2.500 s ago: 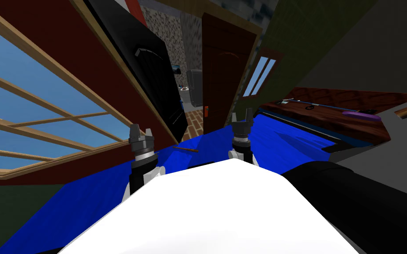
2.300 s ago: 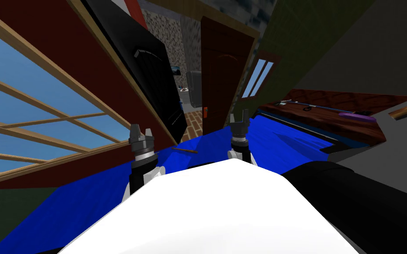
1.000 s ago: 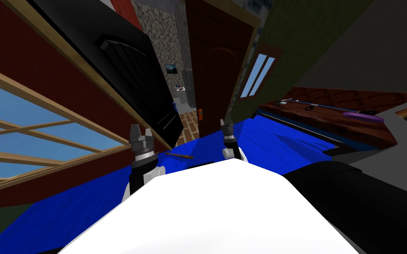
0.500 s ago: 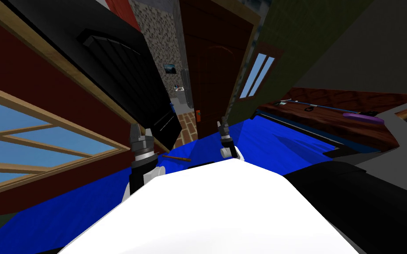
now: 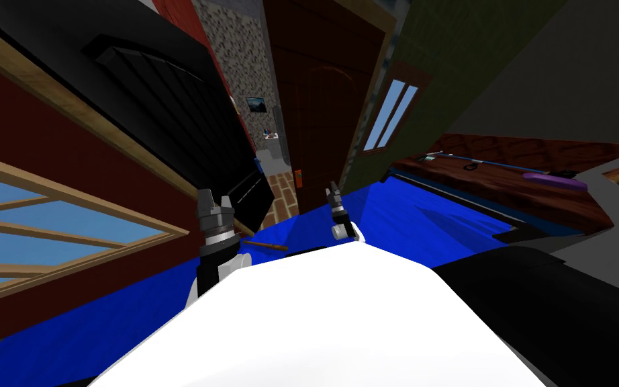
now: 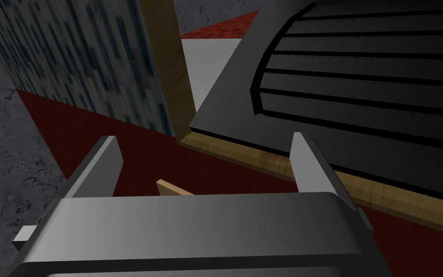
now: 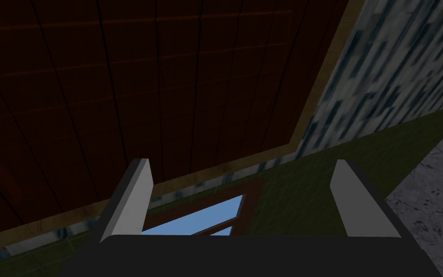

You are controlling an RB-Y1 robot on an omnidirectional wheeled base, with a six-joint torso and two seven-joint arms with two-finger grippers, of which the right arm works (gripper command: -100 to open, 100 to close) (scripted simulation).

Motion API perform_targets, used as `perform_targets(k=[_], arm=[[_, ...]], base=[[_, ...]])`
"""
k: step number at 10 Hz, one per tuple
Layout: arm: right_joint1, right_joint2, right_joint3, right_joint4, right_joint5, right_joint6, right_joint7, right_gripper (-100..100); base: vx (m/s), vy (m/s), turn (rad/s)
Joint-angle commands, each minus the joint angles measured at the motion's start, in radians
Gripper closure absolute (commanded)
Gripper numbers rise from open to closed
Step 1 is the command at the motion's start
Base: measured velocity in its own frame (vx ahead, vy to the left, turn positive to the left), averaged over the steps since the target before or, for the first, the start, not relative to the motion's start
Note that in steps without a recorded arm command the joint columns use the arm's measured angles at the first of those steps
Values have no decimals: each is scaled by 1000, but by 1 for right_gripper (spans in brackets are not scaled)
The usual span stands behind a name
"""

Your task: Push the door open

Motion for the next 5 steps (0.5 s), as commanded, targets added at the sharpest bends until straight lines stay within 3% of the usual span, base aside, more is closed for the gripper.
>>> perform_targets(k=[1,5], arm=[[-22,0,7,42,-3,13,6,-100],[-73,5,25,140,-10,40,20,-100]], base=[[89,-86,-10],[101,-85,-10]])
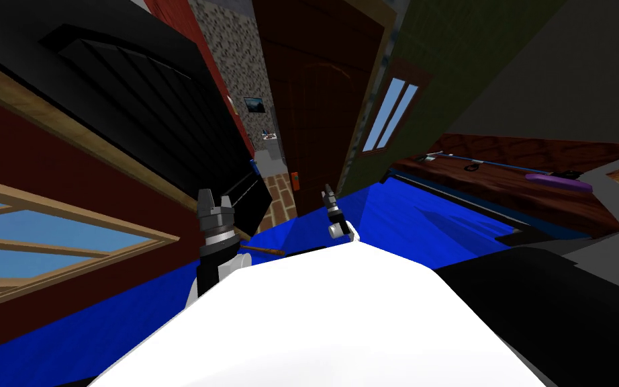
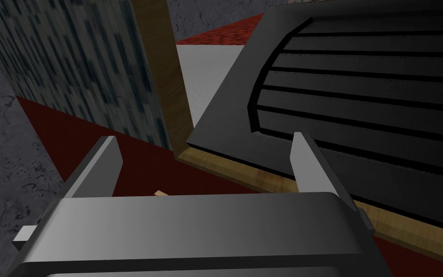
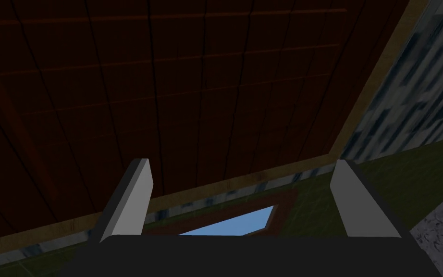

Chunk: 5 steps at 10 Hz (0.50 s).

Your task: Push the door open

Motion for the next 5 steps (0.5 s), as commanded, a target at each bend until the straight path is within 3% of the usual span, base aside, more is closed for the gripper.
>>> perform_targets(k=[1,5], arm=[[-20,3,8,41,-3,11,7,-100],[-70,12,25,137,-9,38,20,-100]], base=[[112,-72,-7],[100,-59,-6]])
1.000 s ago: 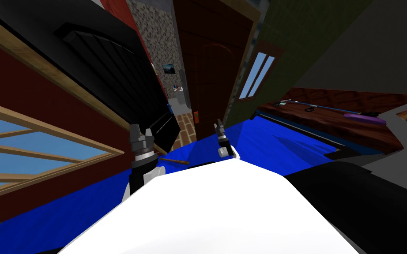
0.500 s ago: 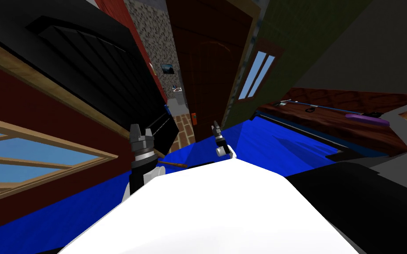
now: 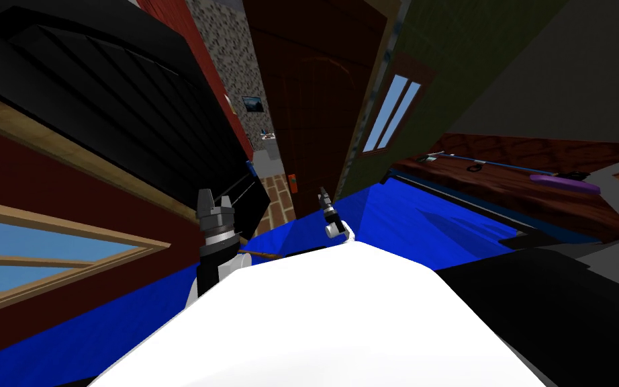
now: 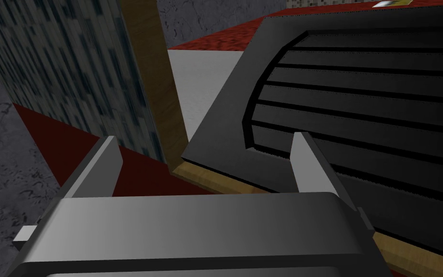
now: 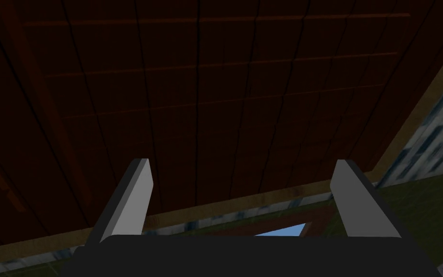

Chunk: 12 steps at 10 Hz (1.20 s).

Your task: Push the door open

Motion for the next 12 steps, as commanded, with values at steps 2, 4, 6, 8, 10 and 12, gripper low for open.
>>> perform_targets(k=[2,4,6,8,10,12], arm=[[-38,5,8,73,-6,13,7,-100],[-61,12,16,118,-9,25,13,-100],[-83,20,24,160,-12,37,19,-100],[-114,33,35,220,-16,54,27,-100],[-133,43,41,255,-19,64,32,-100],[-151,53,48,290,-21,74,37,-100]], base=[[103,-42,-3],[101,-36,-2],[101,-14,-1],[115,-20,2],[127,-3,11],[93,12,4]])
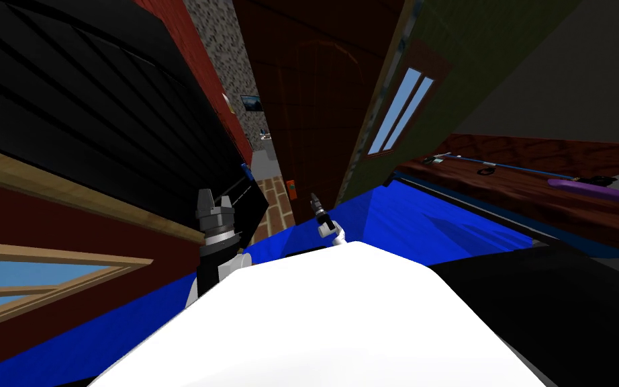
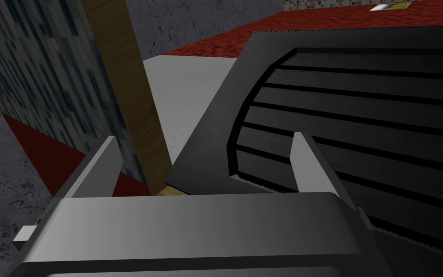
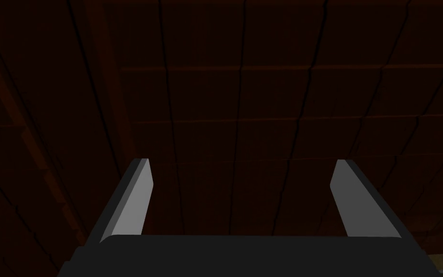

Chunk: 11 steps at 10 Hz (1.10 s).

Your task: Push the door open

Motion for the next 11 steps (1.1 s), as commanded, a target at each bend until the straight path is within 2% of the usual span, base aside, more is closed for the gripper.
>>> perform_targets(k=[1,4,5,6,11], arm=[[-20,10,2,30,-2,11,5,-100],[-63,40,17,112,-8,33,16,-100],[-69,45,19,123,-9,37,17,-100],[-65,42,17,110,-8,39,17,-100],[-69,-23,14,118,-8,37,18,-100]], base=[[67,34,12],[127,99,31],[128,153,25],[54,65,-1],[31,-156,-17]])
